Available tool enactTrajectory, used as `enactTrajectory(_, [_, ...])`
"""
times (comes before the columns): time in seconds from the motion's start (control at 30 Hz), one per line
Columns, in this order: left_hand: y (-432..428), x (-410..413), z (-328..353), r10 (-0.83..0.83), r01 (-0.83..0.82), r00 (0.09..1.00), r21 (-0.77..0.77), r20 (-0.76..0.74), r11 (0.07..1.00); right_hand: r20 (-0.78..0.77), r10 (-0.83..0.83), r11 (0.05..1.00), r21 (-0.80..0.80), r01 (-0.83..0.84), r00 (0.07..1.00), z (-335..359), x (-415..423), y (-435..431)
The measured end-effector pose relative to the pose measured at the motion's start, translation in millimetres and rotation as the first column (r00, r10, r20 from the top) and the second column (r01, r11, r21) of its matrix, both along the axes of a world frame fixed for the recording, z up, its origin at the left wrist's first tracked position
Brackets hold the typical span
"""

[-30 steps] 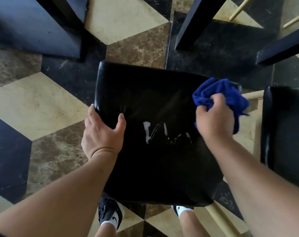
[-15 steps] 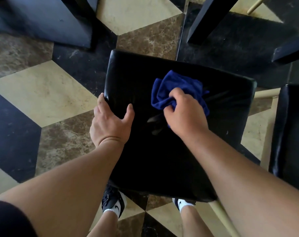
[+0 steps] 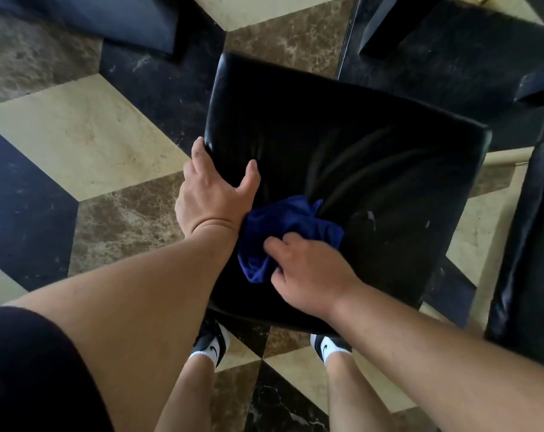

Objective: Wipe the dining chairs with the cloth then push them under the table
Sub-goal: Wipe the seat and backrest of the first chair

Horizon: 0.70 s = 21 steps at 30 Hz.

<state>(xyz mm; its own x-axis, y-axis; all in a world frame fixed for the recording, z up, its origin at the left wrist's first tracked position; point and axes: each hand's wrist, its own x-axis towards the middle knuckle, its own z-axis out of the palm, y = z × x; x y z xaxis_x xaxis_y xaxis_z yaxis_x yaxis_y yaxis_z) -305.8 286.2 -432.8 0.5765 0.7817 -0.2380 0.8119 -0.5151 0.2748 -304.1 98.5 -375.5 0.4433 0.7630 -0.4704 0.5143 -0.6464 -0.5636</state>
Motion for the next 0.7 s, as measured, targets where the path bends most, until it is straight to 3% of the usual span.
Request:
enactTrajectory(0.07, [-0.1, -0.2, -0.1, -0.004, 0.004, 1.000, 0.003, 0.005, 1.000, -0.038, 0.076, 0.997, -0.002, -0.076, 0.996, 5.6, 3.9, -4.6])
enactTrajectory(0.13, [-0.6, -0.3, -0.1, -0.005, 0.005, 1.000, 0.000, 0.015, 1.000, 0.042, 0.116, 0.993, -0.016, -0.115, 0.992, 7.0, 25.6, -4.8])
enactTrajectory(0.3, [0.0, -1.6, -2.8, 0.007, -0.007, 1.000, 0.006, 0.018, 1.000, 0.273, -0.256, 0.965, 0.022, 0.260, 0.927, -4.6, 128.4, 8.2])
enactTrajectory(0.4, [-0.2, -1.5, -3.1, 0.003, -0.003, 1.000, 0.003, 0.018, 1.000, 0.313, -0.323, 0.945, 0.063, 0.320, 0.893, -7.8, 131.3, 10.2])
enactTrajectory(0.47, [0.0, -1.2, -2.0, 0.004, -0.004, 1.000, -0.003, 0.017, 1.000, 0.290, -0.207, 0.978, 0.064, 0.197, 0.935, -8.5, 88.7, 3.9])
enactTrajectory(0.53, [-0.4, -1.2, -0.6, -0.002, 0.002, 1.000, -0.008, 0.017, 1.000, 0.138, 0.019, 1.000, 0.013, -0.021, 0.990, -2.5, 31.8, -11.5])
enactTrajectory(0.6, [-1.2, -0.7, -0.4, -0.001, 0.001, 1.000, -0.001, 0.018, 1.000, -0.017, 0.235, 0.971, -0.028, -0.236, 0.972, 7.8, -8.6, -29.2])
enactTrajectory(0.7, [-2.2, -0.3, -0.1, -0.001, 0.001, 1.000, 0.005, 0.016, 1.000, -0.081, 0.395, 0.918, -0.004, -0.397, 0.915, 11.1, -8.5, -38.3])
